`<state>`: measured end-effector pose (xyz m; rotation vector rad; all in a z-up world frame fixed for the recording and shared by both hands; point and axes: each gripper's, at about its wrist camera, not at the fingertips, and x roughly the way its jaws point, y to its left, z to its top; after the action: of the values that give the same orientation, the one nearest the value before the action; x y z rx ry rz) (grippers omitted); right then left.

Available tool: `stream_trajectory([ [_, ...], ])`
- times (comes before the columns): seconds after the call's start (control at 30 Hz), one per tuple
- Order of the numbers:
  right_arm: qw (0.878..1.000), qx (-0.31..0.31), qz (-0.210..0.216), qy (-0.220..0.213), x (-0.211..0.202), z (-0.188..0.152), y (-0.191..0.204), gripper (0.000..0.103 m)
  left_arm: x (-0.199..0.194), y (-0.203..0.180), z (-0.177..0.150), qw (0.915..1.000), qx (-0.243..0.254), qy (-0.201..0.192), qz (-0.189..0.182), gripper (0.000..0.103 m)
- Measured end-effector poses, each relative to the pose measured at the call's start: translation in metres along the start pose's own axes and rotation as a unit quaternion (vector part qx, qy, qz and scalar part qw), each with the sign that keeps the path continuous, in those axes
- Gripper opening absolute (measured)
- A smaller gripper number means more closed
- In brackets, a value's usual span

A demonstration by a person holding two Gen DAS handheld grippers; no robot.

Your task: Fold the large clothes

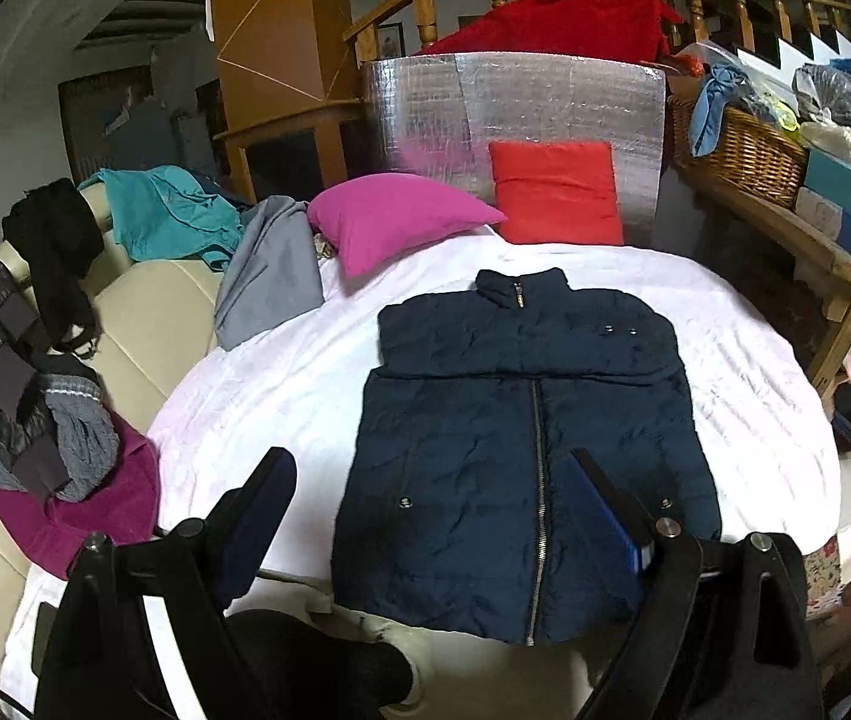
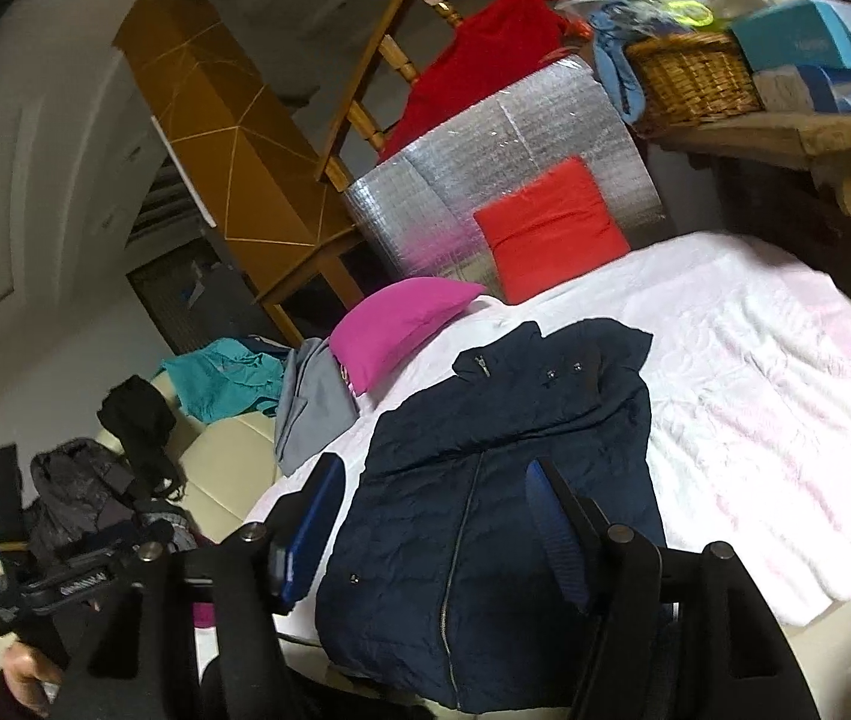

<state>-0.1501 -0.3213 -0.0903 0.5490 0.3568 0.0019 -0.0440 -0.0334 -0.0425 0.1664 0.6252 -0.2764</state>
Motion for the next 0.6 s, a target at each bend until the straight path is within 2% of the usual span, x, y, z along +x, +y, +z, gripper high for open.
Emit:
stream_trajectory([
  [0.1, 1.0, -0.004, -0.005, -0.001, 0.007, -0.003, -0.003, 0.072, 0.013, -0.005, -0.003, 1.0, -0.003, 0.002, -0.007, 0.09],
  [0.3, 0.998, 0.041, -0.03, 0.032, 0.047, -0.013, -0.049, 0.074, 0.082, -0.01, -0.024, 0.9984, -0.006, 0.054, -0.015, 0.09],
  [0.43, 0.993, 0.091, -0.039, 0.072, 0.081, -0.017, -0.098, 0.074, 0.138, 0.011, -0.037, 0.9953, -0.048, 0.082, -0.017, 0.09],
  [0.6, 0.983, 0.134, -0.052, 0.115, 0.12, -0.015, -0.16, 0.074, 0.212, 0.051, -0.06, 0.9864, -0.121, 0.11, 0.016, 0.09],
])
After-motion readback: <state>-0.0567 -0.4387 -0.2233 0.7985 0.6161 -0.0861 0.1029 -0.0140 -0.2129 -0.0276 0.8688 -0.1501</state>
